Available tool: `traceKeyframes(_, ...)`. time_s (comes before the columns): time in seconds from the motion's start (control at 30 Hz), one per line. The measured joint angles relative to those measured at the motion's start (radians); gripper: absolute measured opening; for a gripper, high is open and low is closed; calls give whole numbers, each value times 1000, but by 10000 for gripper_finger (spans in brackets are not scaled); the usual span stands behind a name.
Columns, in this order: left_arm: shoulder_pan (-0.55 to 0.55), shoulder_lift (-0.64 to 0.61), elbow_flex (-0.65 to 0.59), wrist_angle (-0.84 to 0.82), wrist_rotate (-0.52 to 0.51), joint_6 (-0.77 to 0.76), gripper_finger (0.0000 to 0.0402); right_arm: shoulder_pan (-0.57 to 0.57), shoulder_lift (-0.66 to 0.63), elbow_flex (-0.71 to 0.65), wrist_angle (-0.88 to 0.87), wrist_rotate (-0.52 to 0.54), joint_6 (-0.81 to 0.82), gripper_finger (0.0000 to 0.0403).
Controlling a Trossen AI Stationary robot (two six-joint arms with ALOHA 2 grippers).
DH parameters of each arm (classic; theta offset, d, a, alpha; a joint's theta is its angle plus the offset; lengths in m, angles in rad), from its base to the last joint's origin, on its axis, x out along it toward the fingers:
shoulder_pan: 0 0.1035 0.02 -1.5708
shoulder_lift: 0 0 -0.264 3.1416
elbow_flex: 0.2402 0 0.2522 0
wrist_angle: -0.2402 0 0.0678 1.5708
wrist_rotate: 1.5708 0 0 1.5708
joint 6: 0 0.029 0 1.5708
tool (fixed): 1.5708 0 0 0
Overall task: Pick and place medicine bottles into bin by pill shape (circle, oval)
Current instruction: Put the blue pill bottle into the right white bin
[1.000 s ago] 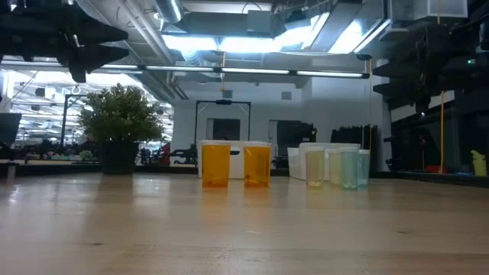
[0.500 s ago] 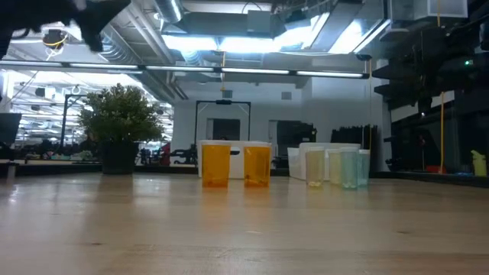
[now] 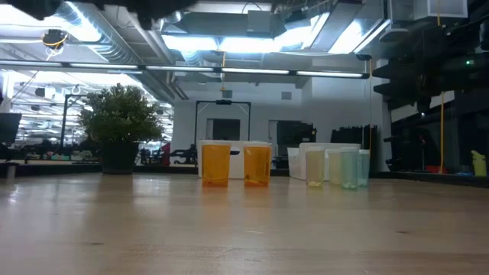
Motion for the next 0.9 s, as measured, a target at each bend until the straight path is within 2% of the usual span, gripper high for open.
traceKeyframes(0.17, 32, 57, 68, -191, 0, -58, 204, 0, 0, 0, 4, -140, 87, 268)
traceKeyframes(0.37, 79, 78, 130, -351, -1, -195, 204, 0, 8, 9, 114, -298, 138, 268)
traceKeyframes(0.47, 104, 84, 145, -375, -1, -207, 204, 0, 46, 69, 80, -299, 129, 268)
traceKeyframes(0.67, 140, 85, 149, -398, 1, -218, 204, 0, 204, 311, -213, -289, 129, 268)
traceKeyframes(0.8, 168, 85, 149, -398, 0, -218, 204, 0, 379, 467, -512, -271, 182, 268)
traceKeyframes(0.9, 189, 85, 149, -398, 0, -218, 204, 0, 524, 550, -652, -265, 201, 268)
